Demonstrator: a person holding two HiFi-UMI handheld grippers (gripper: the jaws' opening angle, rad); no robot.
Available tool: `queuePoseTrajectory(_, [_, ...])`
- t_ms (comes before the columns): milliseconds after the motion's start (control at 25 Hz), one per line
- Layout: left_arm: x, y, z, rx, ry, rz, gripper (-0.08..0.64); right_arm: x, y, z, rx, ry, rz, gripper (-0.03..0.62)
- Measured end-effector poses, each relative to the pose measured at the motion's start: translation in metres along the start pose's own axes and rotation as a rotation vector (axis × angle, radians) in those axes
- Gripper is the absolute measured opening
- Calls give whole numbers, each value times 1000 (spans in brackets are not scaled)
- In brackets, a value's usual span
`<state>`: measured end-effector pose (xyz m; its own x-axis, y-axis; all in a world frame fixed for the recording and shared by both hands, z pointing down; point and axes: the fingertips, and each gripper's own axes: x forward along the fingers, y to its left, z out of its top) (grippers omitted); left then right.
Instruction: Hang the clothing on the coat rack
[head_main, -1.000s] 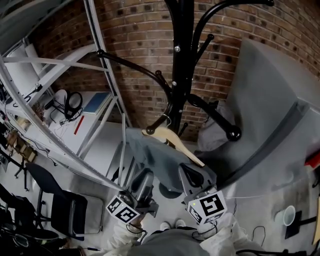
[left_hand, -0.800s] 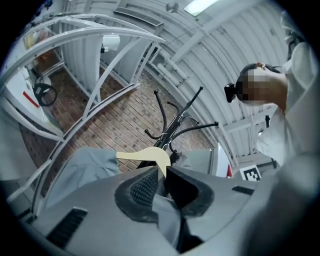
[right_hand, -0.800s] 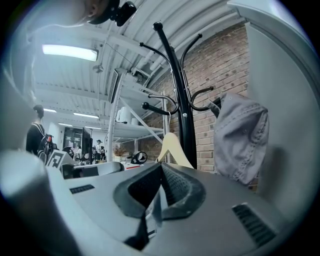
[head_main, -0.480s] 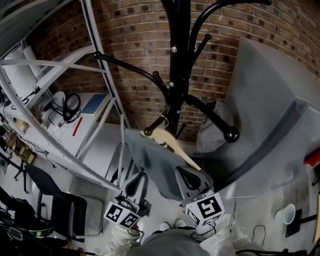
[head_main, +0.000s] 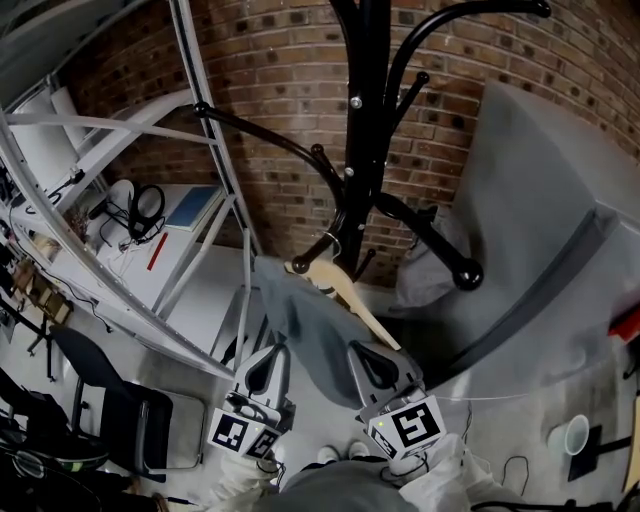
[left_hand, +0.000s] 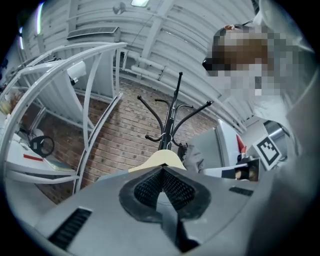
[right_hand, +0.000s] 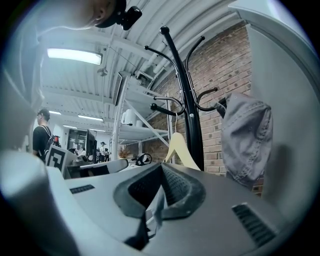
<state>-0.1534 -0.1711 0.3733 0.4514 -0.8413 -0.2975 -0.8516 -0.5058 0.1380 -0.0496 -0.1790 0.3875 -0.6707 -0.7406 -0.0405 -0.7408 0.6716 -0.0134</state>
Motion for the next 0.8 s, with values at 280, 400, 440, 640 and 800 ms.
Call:
queuePoseTrajectory(280, [4, -1, 11, 12, -25, 4, 9, -2, -6, 3, 6, -10, -27, 23])
queuePoseTrajectory(400, [6, 1, 11, 10, -29, 14, 9, -2, -9, 2, 8, -10, -32, 23])
queuePoseTrajectory(440, [6, 1, 11, 8, -32, 17, 9, -2, -10, 2, 9, -11, -34, 23])
queuePoseTrajectory(640, [2, 7, -5, 22, 18, 35, 9, -1, -13, 3, 8, -21, -45, 23])
queuePoseTrajectory(800, [7, 5, 1, 4, -4, 29, 9, 0, -14, 2, 9, -19, -46, 23])
